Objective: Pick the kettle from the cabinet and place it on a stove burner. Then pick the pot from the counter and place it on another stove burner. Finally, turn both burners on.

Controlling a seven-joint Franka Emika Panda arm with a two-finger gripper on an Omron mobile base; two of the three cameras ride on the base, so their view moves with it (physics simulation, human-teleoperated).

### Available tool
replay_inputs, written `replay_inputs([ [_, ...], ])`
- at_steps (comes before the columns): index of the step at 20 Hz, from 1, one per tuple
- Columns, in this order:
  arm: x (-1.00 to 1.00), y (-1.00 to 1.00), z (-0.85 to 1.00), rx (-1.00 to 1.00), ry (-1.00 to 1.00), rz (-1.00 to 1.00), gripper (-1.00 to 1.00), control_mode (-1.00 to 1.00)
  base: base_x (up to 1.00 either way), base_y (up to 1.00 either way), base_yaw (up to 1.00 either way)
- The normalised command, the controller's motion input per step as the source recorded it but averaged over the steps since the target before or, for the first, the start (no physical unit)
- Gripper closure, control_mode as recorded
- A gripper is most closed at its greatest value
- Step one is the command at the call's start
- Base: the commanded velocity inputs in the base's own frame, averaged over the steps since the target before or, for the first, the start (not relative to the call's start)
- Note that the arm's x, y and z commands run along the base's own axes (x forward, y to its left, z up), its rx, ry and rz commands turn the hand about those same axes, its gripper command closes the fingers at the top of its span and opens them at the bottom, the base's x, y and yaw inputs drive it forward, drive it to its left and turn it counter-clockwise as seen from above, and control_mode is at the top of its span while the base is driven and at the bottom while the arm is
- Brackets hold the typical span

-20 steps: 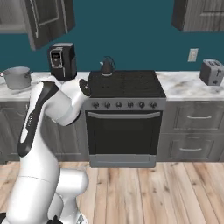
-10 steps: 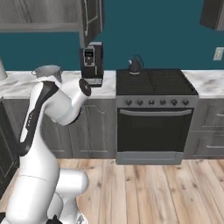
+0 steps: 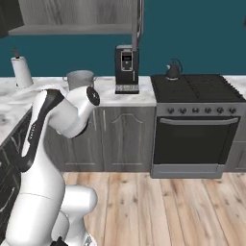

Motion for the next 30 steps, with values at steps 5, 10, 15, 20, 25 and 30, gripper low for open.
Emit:
replay_inputs([
  [5,0.00,0.00,0.00,0.00,0.00,0.00,-1.00,1.00,0.21,0.76,-0.06],
  [10,0.00,0.00,0.00,0.00,0.00,0.00,-1.00,1.00,0.43,0.63,-0.03],
  [15,0.00,0.00,0.00,0.00,0.00,0.00,-1.00,1.00,0.56,0.47,-0.02],
  [20,0.00,0.00,0.00,0.00,0.00,0.00,-1.00,1.00,0.73,0.06,-0.01],
  [25,0.00,0.00,0.00,0.00,0.00,0.00,-1.00,1.00,0.73,0.01,0.00],
  [30,0.00,0.00,0.00,0.00,0.00,0.00,-1.00,1.00,0.72,0.00,0.00],
])
